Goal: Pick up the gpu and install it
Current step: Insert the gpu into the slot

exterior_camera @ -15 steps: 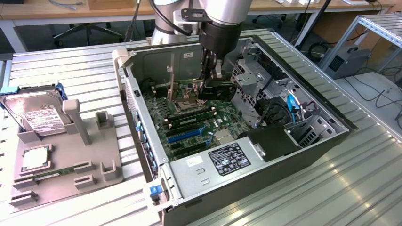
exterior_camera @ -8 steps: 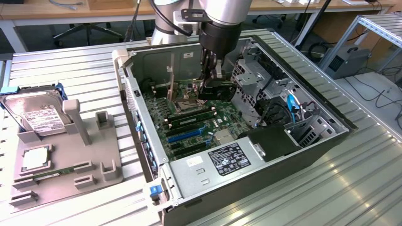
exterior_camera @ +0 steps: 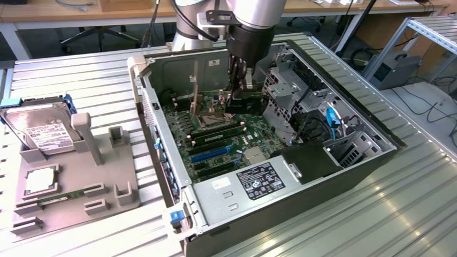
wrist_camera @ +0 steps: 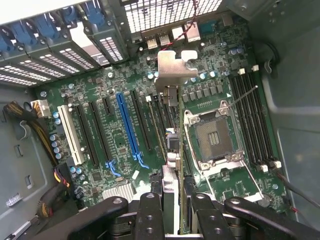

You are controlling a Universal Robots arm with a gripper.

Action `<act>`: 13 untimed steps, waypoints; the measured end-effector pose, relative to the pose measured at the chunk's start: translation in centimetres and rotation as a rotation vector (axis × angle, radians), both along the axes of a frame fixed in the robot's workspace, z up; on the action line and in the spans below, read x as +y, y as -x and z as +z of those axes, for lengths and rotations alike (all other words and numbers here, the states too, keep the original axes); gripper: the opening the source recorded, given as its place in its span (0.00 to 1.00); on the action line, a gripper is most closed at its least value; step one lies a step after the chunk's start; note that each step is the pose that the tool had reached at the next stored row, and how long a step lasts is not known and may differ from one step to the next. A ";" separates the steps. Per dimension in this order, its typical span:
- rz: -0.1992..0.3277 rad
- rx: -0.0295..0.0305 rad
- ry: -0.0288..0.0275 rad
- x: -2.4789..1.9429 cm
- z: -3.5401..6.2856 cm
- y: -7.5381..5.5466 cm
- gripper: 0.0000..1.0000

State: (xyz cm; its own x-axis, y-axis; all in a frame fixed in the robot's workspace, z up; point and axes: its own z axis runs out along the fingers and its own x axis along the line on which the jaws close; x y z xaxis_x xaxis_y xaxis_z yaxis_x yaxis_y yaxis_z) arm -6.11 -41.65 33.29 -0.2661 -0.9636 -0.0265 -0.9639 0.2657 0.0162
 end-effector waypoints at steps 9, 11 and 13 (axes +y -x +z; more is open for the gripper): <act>0.011 0.0000 -0.0001 0.00 -0.02 0.0 0.27; 0.013 0.0000 -0.0001 0.00 -0.02 0.0 0.27; 0.015 -0.0001 0.0000 0.00 -0.02 0.0 0.27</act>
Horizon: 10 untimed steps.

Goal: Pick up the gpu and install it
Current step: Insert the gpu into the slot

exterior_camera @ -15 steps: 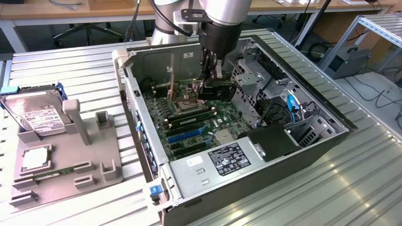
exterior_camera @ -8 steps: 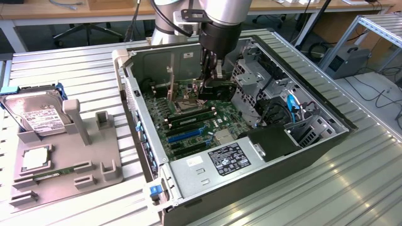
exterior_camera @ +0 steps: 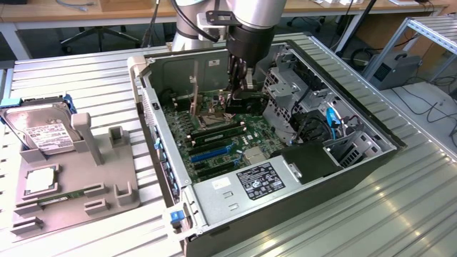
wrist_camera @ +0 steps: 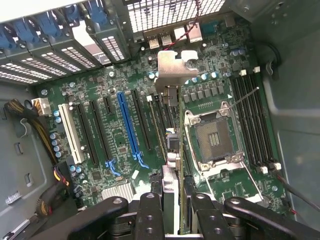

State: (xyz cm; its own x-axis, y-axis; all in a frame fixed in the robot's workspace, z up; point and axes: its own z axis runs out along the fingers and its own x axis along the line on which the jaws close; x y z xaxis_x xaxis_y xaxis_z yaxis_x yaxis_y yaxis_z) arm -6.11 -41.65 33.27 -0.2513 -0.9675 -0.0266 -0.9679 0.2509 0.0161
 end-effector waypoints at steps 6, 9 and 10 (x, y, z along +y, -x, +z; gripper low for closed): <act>0.006 0.0000 0.0000 0.00 -0.01 0.0 0.27; 0.010 0.0000 0.0000 0.00 -0.01 0.0 0.27; 0.011 0.0000 0.0000 0.00 -0.02 0.0 0.27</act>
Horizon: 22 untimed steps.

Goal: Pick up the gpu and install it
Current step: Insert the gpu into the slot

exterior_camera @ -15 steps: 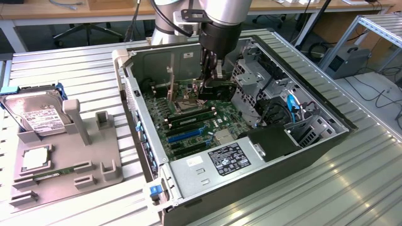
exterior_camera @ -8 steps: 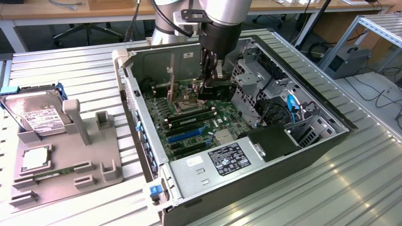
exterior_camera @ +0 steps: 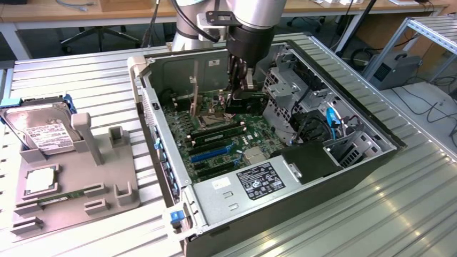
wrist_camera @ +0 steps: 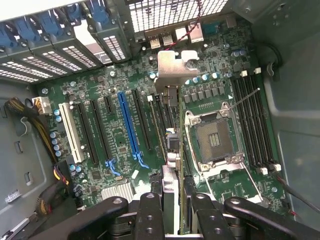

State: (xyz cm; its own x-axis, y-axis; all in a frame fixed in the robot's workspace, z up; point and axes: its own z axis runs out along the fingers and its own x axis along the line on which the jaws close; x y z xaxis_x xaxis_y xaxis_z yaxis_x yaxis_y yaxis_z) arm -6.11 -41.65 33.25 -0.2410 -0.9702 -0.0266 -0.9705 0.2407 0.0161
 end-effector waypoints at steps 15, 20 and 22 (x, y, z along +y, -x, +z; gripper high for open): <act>0.018 0.0000 0.0000 0.00 -0.03 0.0 0.27; 0.024 0.0000 0.0000 0.00 -0.03 0.0 0.27; 0.027 0.0000 0.0000 0.00 -0.04 0.0 0.27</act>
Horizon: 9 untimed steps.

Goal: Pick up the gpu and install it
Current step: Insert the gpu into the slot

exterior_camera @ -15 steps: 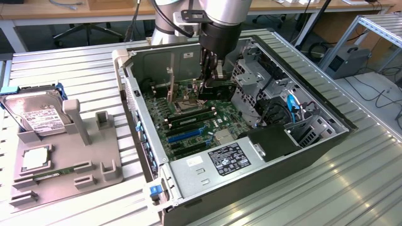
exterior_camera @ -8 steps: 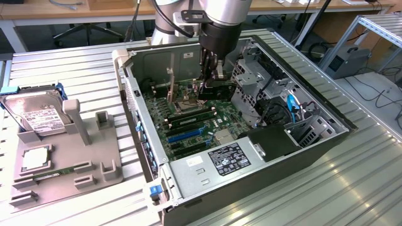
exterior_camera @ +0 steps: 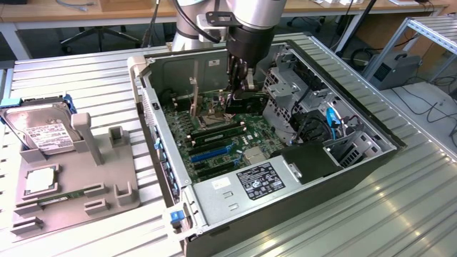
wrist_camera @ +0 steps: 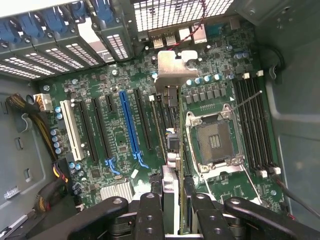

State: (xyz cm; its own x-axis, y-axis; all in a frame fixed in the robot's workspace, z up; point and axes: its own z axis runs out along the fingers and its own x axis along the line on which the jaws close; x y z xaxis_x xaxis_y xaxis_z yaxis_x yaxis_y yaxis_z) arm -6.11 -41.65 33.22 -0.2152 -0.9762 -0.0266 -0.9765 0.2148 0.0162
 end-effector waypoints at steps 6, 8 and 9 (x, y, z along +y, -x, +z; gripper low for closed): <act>0.006 0.0000 0.0000 0.00 -0.01 0.0 0.27; 0.008 0.0000 0.0000 0.00 -0.01 0.0 0.27; 0.010 0.0000 0.0000 0.00 -0.02 0.0 0.27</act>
